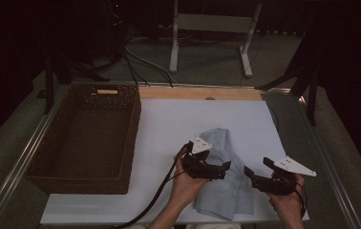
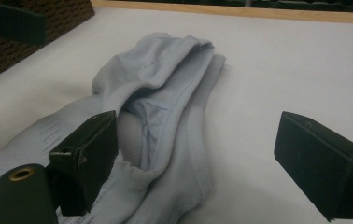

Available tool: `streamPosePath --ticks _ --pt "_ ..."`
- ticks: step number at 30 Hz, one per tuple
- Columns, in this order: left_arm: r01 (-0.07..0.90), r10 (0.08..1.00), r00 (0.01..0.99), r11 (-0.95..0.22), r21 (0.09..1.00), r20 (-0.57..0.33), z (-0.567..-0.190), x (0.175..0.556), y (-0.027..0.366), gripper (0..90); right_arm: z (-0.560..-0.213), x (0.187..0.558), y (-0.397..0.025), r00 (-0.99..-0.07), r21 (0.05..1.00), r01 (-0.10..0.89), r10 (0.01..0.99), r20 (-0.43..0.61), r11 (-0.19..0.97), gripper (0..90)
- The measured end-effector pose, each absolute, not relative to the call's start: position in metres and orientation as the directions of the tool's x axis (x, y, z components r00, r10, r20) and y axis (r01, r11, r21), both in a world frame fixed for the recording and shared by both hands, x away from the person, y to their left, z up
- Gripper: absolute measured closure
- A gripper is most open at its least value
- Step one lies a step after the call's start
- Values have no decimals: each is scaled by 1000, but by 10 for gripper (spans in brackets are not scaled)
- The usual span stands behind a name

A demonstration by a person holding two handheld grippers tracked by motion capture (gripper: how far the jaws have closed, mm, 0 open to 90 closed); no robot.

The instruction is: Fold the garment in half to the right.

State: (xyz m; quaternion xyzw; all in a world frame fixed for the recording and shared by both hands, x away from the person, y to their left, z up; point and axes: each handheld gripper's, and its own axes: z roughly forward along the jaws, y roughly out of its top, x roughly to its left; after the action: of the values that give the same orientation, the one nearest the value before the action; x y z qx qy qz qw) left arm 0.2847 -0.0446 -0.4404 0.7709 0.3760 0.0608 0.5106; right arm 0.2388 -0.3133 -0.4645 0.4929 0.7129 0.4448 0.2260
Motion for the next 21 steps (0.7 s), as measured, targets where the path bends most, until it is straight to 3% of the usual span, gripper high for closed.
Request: streamPosePath --ticks 1,14,21 --pt "511 650 708 -201 836 -276 -440 284 -44 39 -465 239 -313 -412 856 503 904 117 119 140" --pt "500 676 696 -216 839 -241 -449 283 -28 38 -471 241 -300 -446 833 532 887 121 154 169" --pt "506 686 687 -215 835 -240 -453 283 -20 38 -474 243 -295 -447 812 559 886 125 167 244"
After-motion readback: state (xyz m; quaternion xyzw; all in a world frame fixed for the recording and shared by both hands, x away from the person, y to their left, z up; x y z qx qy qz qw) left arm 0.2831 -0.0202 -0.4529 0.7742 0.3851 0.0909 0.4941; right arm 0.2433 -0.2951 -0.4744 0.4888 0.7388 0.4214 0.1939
